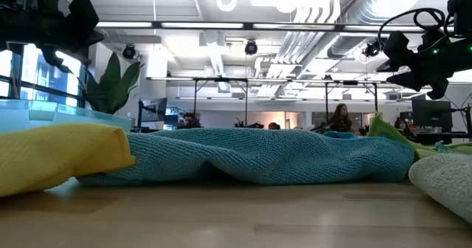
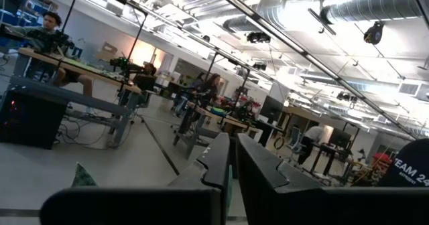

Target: Fold microfiber towels

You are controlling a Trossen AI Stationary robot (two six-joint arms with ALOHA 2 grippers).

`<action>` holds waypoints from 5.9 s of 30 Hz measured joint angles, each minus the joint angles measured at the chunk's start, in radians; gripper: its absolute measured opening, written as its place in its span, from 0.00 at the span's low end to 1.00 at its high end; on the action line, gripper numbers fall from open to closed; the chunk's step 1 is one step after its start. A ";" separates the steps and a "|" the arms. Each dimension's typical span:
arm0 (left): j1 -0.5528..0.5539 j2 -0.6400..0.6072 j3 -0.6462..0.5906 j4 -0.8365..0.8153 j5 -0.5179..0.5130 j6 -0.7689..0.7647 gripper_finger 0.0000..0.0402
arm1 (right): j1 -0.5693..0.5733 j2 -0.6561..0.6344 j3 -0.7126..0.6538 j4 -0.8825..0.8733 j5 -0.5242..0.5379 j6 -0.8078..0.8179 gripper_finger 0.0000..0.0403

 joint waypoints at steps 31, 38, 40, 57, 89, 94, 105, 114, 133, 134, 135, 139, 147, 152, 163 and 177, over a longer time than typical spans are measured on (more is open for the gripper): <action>0.000 0.000 0.000 0.000 0.000 0.000 0.05 | 0.000 0.000 0.000 0.000 0.000 0.000 0.45; 0.000 0.000 0.000 0.000 0.000 0.000 0.05 | 0.000 0.000 0.000 0.000 0.000 0.000 0.45; 0.000 0.000 0.000 0.001 0.000 0.000 0.05 | 0.000 0.000 0.000 0.000 0.000 0.000 0.45; 0.000 0.000 0.000 0.001 0.076 -0.370 0.05 | 0.000 0.000 0.000 0.000 0.000 0.000 0.45; 0.000 0.000 0.201 0.284 0.284 -0.484 0.05 | 0.000 0.000 0.000 0.000 0.000 0.000 0.45; 0.000 0.001 0.222 0.284 0.309 -0.507 0.05 | 0.000 0.000 0.000 0.000 0.000 0.000 0.45; 0.000 0.174 0.225 0.549 0.364 -0.514 0.05 | 0.000 0.000 0.000 0.000 0.000 0.000 0.45; -0.005 0.384 0.225 0.550 0.380 -0.538 0.04 | 0.000 0.000 0.000 0.000 0.000 0.000 0.45; -0.342 0.791 0.560 0.553 0.303 -0.129 0.00 | 0.000 0.000 0.000 0.000 0.000 0.000 0.45; -0.355 0.811 0.573 0.551 0.280 -0.148 0.00 | 0.000 0.000 0.000 0.000 0.000 0.000 0.45; -0.367 0.833 0.589 0.549 0.268 -0.172 0.00 | 0.000 0.000 0.000 0.000 0.000 0.000 0.45; -0.422 0.912 0.641 0.550 0.288 -0.227 0.01 | 0.000 0.000 0.000 0.000 0.000 0.000 0.45; -0.588 1.077 0.692 0.546 0.290 -0.222 0.01 | 0.000 0.000 0.000 0.000 0.000 0.000 0.45; -0.669 1.189 0.746 0.546 0.286 -0.201 0.01 | 0.000 0.000 0.000 0.000 0.000 0.000 0.45; -0.797 1.447 0.908 0.401 0.282 -0.071 0.01 | 0.000 0.000 0.000 0.000 0.000 0.000 0.45; -0.951 1.679 1.040 0.365 0.180 0.087 0.01 | 0.000 0.000 0.000 0.000 0.000 0.000 0.45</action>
